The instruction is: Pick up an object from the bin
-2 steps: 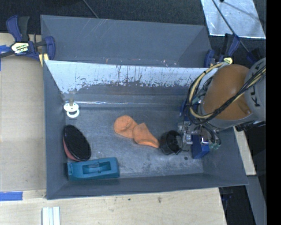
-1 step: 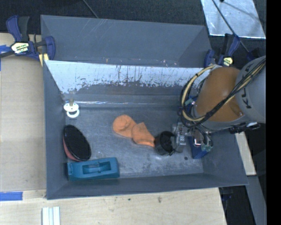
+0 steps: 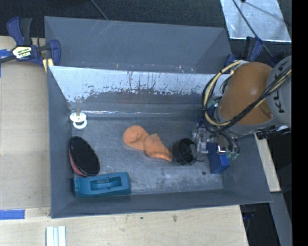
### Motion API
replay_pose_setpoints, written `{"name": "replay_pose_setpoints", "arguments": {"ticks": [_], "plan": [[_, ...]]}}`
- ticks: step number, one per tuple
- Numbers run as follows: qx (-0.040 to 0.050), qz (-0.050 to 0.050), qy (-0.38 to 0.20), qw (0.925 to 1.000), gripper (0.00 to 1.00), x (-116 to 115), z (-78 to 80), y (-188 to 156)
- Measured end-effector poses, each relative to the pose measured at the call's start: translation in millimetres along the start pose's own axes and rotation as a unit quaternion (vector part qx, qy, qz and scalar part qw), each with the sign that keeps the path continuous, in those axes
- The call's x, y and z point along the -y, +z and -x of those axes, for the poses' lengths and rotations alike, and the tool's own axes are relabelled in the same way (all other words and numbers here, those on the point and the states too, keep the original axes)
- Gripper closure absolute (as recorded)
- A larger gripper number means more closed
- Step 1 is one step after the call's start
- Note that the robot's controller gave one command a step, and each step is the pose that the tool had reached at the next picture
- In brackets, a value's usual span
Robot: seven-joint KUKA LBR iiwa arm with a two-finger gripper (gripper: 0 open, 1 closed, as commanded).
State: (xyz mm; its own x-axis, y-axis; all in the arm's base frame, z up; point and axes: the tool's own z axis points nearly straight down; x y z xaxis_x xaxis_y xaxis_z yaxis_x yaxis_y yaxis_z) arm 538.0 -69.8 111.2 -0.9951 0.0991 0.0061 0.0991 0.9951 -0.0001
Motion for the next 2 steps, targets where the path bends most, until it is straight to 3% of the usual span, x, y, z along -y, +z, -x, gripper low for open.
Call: {"name": "replay_pose_setpoints", "arguments": {"ticks": [1,2], "plan": [[0.0081,0.0,-0.006,0.9999,1.0,15.1,11.3,-33.6],[0.0081,-0.001,-0.006,0.9999,1.0,19.9,13.0,-30.5]]}}
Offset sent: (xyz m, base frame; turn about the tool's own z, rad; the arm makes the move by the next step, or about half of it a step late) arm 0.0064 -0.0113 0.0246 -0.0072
